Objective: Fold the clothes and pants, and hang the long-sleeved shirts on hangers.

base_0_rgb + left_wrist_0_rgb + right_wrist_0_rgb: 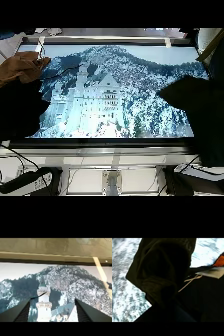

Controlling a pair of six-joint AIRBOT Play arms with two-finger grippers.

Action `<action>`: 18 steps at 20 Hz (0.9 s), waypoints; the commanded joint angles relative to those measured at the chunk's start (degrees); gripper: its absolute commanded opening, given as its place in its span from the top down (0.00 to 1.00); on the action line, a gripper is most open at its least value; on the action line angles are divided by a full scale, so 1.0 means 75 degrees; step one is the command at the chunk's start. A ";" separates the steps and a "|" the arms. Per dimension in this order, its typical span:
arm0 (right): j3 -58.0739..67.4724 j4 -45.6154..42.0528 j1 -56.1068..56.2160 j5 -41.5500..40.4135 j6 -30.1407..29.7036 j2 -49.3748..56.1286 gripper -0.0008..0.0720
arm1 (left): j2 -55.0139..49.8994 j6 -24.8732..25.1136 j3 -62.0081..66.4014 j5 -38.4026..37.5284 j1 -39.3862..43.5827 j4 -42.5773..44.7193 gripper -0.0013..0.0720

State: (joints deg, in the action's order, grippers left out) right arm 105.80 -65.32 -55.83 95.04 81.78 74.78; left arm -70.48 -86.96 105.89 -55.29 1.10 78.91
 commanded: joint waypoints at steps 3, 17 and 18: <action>-0.3780 -0.0312 -0.2853 -0.0536 0.0160 -0.2197 0.97 | 0.0058 -0.0003 0.0000 -0.0227 -0.0003 -0.0015 0.13; -0.3293 0.4083 -0.1364 -0.1437 0.0428 -0.3019 0.22 | 0.0055 -0.0003 0.0000 -0.0816 -0.0003 -0.0015 0.13; -0.3293 0.4470 -0.0437 -0.1402 0.0000 -0.3153 0.22 | 0.0055 -0.0003 0.0000 -0.0860 -0.0003 -0.0012 0.13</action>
State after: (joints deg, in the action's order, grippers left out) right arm 79.40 -49.71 -69.63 86.70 86.70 53.52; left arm -70.08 -86.98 105.89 -61.30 1.10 78.81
